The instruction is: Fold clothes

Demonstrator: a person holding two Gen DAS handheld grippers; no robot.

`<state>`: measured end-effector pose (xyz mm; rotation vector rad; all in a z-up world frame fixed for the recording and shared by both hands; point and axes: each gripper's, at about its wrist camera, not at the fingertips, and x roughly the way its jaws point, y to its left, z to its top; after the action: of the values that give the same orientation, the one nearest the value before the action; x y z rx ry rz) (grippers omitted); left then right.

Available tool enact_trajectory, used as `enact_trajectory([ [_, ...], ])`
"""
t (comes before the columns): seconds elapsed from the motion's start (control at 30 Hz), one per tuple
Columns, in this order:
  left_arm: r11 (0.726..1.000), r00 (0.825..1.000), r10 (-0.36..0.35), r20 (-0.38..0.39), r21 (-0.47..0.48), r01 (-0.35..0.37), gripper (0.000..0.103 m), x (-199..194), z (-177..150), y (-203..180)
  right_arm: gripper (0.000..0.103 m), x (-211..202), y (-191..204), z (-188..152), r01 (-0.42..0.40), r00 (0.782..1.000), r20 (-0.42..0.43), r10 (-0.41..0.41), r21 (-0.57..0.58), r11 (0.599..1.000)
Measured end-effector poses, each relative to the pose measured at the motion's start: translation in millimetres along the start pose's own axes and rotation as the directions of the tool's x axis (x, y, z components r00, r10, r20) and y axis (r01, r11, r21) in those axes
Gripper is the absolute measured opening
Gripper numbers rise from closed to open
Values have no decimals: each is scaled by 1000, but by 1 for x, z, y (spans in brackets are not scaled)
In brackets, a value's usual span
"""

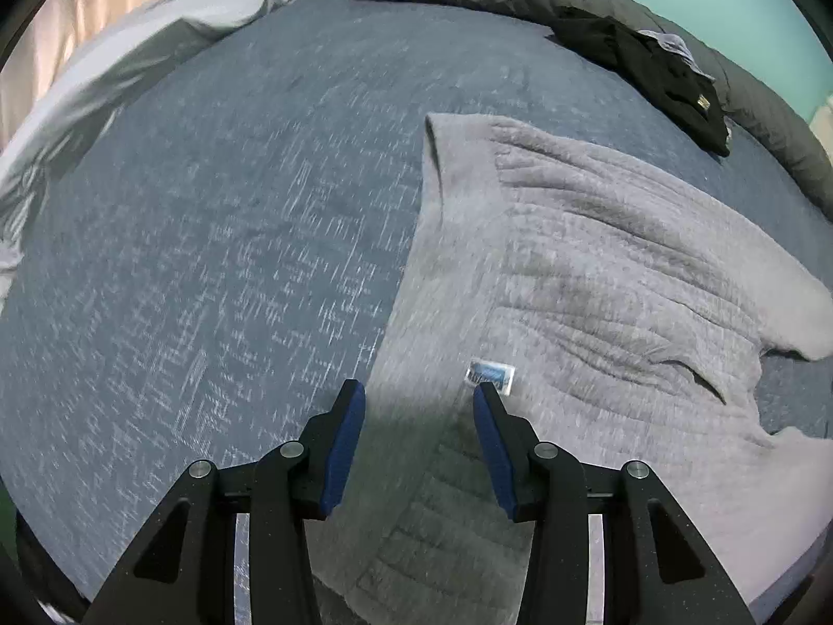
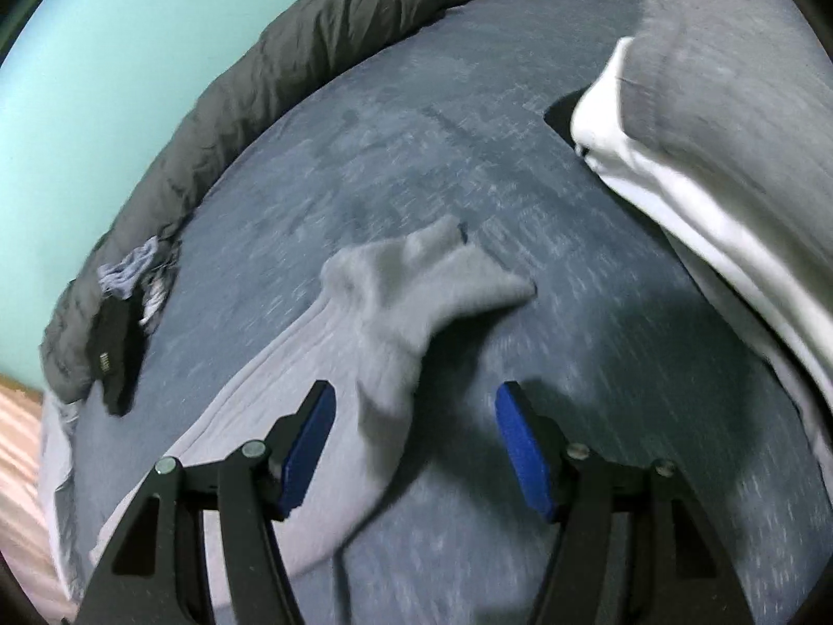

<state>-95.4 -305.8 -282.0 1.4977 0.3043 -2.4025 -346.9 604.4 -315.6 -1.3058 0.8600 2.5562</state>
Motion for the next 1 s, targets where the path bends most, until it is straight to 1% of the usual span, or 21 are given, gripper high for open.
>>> enact_trajectory([
  [0.03, 1000, 1000, -3, 0, 1, 3, 47, 0, 1, -2, 58, 4, 1, 3, 7, 1000, 6, -7, -8, 1000],
  [0.07, 1000, 1000, -8, -1, 1, 8, 47, 1, 2, -3, 47, 6, 3, 4, 8, 1000, 12, -7, -21, 1000],
  [0.1, 1000, 1000, -11, -2, 4, 11, 47, 2, 3, -5, 27, 7, 4, 5, 7, 1000, 19, -6, -34, 999],
  [0.13, 1000, 1000, -12, -2, 9, 12, 47, 4, 4, -7, 23, 3, 8, 5, 26, 999, 42, -23, -66, 998],
  [0.17, 1000, 1000, -12, 0, 16, 12, 47, 5, 4, -10, 20, -3, 15, 3, 55, 996, 81, -46, -115, 992],
  [0.2, 1000, 1000, -10, 2, 23, 10, 47, 6, 5, -13, 15, -9, 21, 1, 86, 990, 122, -66, -165, 983],
  [0.23, 1000, 1000, -14, 4, 26, 14, 47, 6, 5, -15, 13, -16, 28, -1, 119, 983, 164, -84, -214, 970],
  [0.3, 999, 1000, -28, 6, 27, 27, 47, 8, 5, -18, 12, -29, 41, -5, 188, 962, 250, -112, -305, 934],
  [0.33, 999, 999, -31, 6, 28, 31, 47, 8, 5, -19, 12, -26, 44, -6, 238, 954, 258, -152, -346, 907],
  [0.37, 999, 999, -33, 6, 32, 33, 47, 8, 5, -21, 12, -16, 44, -7, 280, 953, 222, -208, -373, 885],
  [0.4, 999, 999, -35, 6, 35, 35, 47, 8, 4, -23, 13, -6, 37, -7, 293, 955, 161, -251, -357, 887],
  [0.43, 999, 999, -39, 5, 36, 39, 47, 8, 4, -24, 16, 4, 28, -7, 302, 953, 95, -287, -332, 893],
  [0.47, 998, 999, -43, 3, 36, 43, 47, 7, 4, -24, 19, 14, 19, -6, 313, 947, 27, -321, -309, 898],
  [0.5, 998, 999, -45, 3, 38, 45, 47, 7, 4, -24, 28, 13, 12, -7, 317, 946, 21, -324, -281, 906],
  [0.53, 998, 999, -45, 4, 42, 45, 47, 6, 4, -25, 44, 10, 5, -8, 318, 946, 27, -322, -253, 914],
  [0.6, 998, 999, -44, 6, 42, 43, 47, 4, 4, -23, 60, 1, 0, -12, 350, 936, 65, -345, -246, 904],
  [0.7, 999, 999, -47, 11, 27, 47, 47, 1, 5, -18, 61, -11, -3, -17, 351, 936, 80, -342, -283, 893],
  [0.83, 998, 998, -64, 20, -2, 64, 47, -5, 7, -10, 61, -30, 2, -23, 343, 939, 121, -321, -299, 890],
  [1.0, 997, 997, -78, 29, -6, 78, 47, -17, 5, -7, 61, -61, 0, -32, 288, 957, 131, -261, -294, 911],
])
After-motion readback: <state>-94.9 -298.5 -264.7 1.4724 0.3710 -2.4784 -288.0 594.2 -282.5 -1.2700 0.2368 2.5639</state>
